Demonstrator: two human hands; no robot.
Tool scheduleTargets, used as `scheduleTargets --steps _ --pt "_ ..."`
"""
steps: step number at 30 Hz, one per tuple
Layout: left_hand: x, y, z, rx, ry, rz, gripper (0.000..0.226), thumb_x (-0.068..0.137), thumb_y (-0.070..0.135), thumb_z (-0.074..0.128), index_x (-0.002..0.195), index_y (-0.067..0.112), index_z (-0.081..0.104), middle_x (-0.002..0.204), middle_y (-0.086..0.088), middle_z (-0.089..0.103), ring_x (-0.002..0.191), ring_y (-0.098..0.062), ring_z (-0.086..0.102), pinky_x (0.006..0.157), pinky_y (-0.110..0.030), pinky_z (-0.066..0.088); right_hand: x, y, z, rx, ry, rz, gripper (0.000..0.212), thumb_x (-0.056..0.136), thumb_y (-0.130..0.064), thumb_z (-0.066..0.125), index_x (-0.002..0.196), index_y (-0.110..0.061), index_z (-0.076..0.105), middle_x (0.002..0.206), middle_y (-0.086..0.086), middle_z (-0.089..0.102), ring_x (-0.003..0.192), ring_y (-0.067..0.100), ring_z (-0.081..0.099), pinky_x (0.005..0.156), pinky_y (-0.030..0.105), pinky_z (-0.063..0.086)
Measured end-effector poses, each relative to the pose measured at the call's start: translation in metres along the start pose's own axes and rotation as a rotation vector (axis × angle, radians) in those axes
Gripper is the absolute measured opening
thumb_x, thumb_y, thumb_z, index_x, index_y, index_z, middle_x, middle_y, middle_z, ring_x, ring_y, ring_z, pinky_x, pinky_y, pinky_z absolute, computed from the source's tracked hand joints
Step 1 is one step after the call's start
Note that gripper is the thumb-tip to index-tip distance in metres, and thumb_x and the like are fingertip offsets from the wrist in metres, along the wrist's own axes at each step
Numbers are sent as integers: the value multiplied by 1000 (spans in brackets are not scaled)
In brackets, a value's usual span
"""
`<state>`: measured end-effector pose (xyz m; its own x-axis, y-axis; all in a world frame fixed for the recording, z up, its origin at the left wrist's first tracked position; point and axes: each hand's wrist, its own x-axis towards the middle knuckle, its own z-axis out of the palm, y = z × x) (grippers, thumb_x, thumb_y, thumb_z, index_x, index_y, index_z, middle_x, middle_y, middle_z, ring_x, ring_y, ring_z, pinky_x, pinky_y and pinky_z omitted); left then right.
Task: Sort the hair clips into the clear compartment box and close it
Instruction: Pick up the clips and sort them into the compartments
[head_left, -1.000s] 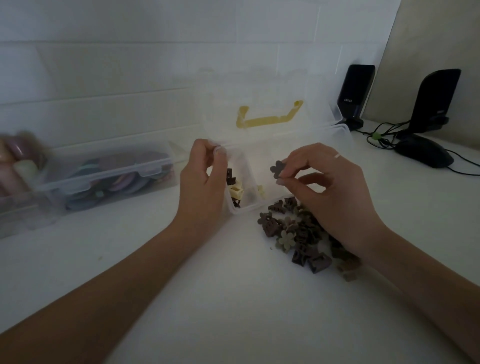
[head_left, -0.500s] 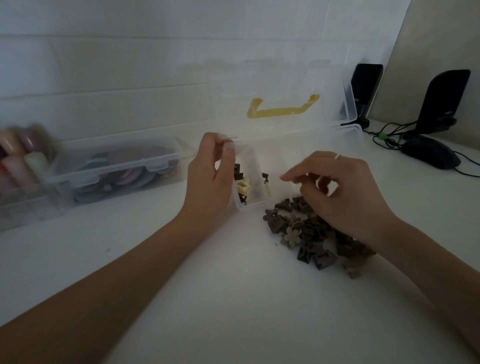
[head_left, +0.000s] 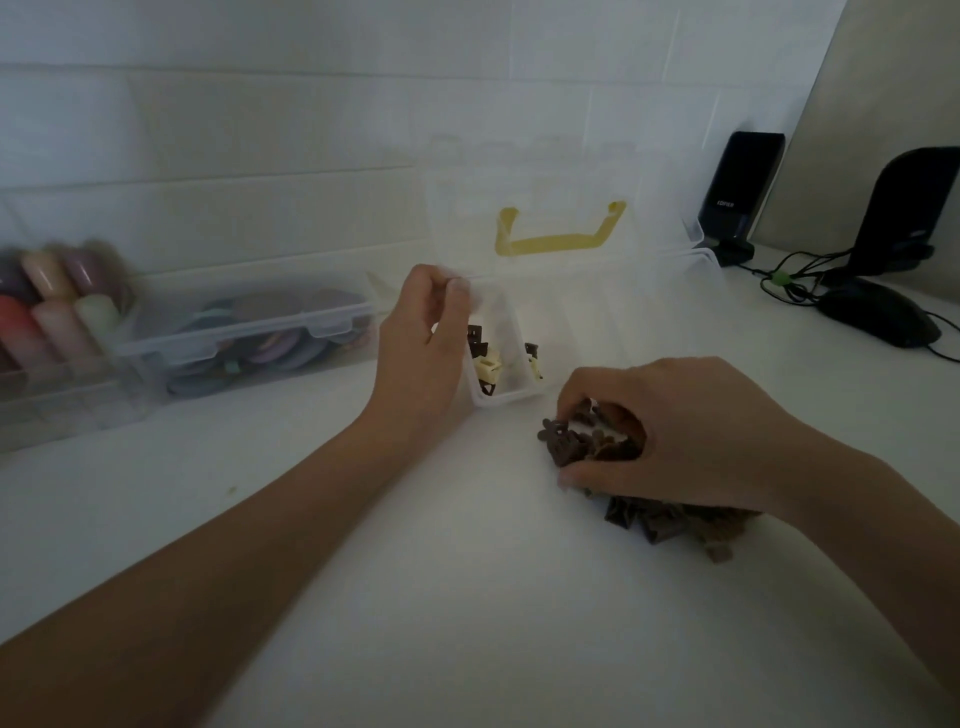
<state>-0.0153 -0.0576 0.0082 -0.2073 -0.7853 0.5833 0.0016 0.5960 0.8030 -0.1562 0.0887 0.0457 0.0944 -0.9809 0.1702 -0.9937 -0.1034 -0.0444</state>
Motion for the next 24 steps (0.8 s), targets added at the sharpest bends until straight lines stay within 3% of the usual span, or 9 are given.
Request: scheduleTargets --steps 2,7,12,17,20,24 --pt "0 -1 -1 29 -2 9 21 99 20 42 79 27 44 72 13 51 63 0 46 64 -20 40 0 -3 3 45 -30 24 42 69 -72 47 101 -46 38 75 -17 55 69 4 51 56 18 34" --pt "0 -1 -1 30 -12 20 20 99 19 42 81 25 44 71 15 50 63 3 47 64 -21 40 0 -8 6 47 5 17 26 78 -54 52 93 -40 36 73 -17 51 67 1 48 54 15 32" --pt "0 -2 0 14 -6 19 15 99 17 43 85 16 46 71 13 49 61 3 45 60 -12 37 0 -9 6 16 40 54 37 74 -61 53 88 -34 31 71 -15 50 62 0 46 52 19 33" --pt "0 -1 0 3 -9 17 13 99 17 43 87 12 46 72 12 49 61 3 45 60 -12 37 2 -11 7 -13 22 114 46 66 -76 42 85 -35 47 82 -16 53 74 4 52 61 23 41" --pt "1 -3 0 13 -4 12 16 99 19 43 83 20 45 72 12 49 64 -3 46 64 -22 40 4 -11 8 -12 14 134 42 69 -74 47 89 -38 58 91 -17 55 82 5 54 67 26 45" --pt "1 -3 0 2 -3 2 18 99 19 44 81 23 44 74 11 49 66 -5 46 66 -23 39 5 -11 9 118 20 93 32 70 -63 61 91 -39 59 91 -17 56 83 3 54 70 26 47"
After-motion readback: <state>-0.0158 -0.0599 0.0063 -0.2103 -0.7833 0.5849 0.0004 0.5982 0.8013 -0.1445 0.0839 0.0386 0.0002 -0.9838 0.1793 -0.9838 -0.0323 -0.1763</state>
